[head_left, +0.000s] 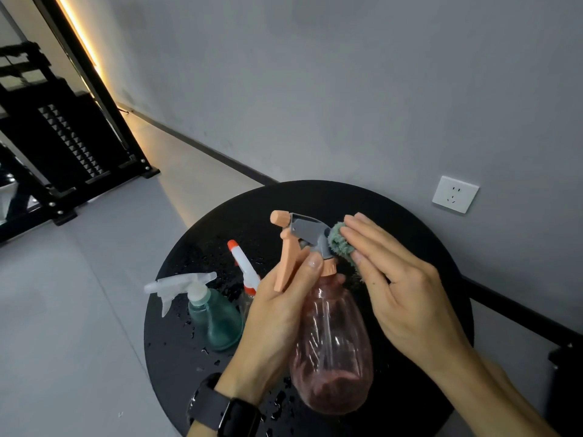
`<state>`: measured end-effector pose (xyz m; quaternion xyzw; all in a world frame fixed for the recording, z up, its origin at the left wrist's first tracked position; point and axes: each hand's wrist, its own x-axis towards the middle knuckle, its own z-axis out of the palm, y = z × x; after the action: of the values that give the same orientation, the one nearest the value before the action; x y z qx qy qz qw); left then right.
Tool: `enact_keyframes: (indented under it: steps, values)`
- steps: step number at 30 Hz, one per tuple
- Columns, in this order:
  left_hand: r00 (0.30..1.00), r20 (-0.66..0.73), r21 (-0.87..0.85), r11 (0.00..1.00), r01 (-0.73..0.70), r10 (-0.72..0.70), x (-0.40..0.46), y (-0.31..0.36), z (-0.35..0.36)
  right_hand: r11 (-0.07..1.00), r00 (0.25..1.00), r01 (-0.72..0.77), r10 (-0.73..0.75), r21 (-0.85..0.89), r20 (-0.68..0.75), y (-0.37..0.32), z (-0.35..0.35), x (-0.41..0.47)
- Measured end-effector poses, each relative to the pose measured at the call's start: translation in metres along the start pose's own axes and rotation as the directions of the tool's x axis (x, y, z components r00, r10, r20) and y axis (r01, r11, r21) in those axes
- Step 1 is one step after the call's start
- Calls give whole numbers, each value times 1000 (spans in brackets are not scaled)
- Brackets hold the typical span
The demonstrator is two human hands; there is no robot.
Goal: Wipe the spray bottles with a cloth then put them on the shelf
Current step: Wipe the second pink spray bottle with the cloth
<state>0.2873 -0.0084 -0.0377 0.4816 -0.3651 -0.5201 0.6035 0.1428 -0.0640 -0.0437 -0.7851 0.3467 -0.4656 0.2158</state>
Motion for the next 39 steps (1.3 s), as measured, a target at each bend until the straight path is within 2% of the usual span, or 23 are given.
enact_keyframes:
  steps: [3, 8, 12, 17, 22, 30, 36, 39]
  values:
    - [999, -32, 120, 993, -4, 8, 1, -2, 0, 1000, 996, -17, 17, -5, -88, -4, -6, 4]
    - [992, -116, 152, 988, -25, 43, 2, -6, 8, 991, 975, 128, -133, -40, -179, -30, -11, 11]
    - [986, -163, 199, 980, -4, 38, 1, -10, 13, 977, 972, 205, -210, -50, -104, -39, -8, 10]
    - [970, -225, 297, 955, -23, 93, 5, -14, 12, 984, 982, 177, -177, 8, 61, -29, 2, 2]
    - [969, -237, 308, 951, 5, 72, 4, -13, 10, 986, 981, 166, -169, 31, 100, -24, 5, 0]
    - [976, -165, 280, 956, -90, 140, 1, 1, 5, 978, 968, 181, -196, 103, 157, -26, 2, -3]
    - [957, -272, 229, 973, -35, 99, 5, 7, -9, 960, 933, 233, -265, 155, 244, -34, -2, -4]
    - [940, -322, 265, 964, -24, 112, 7, 7, -11, 962, 955, 244, -260, 118, 144, -38, -5, 0]
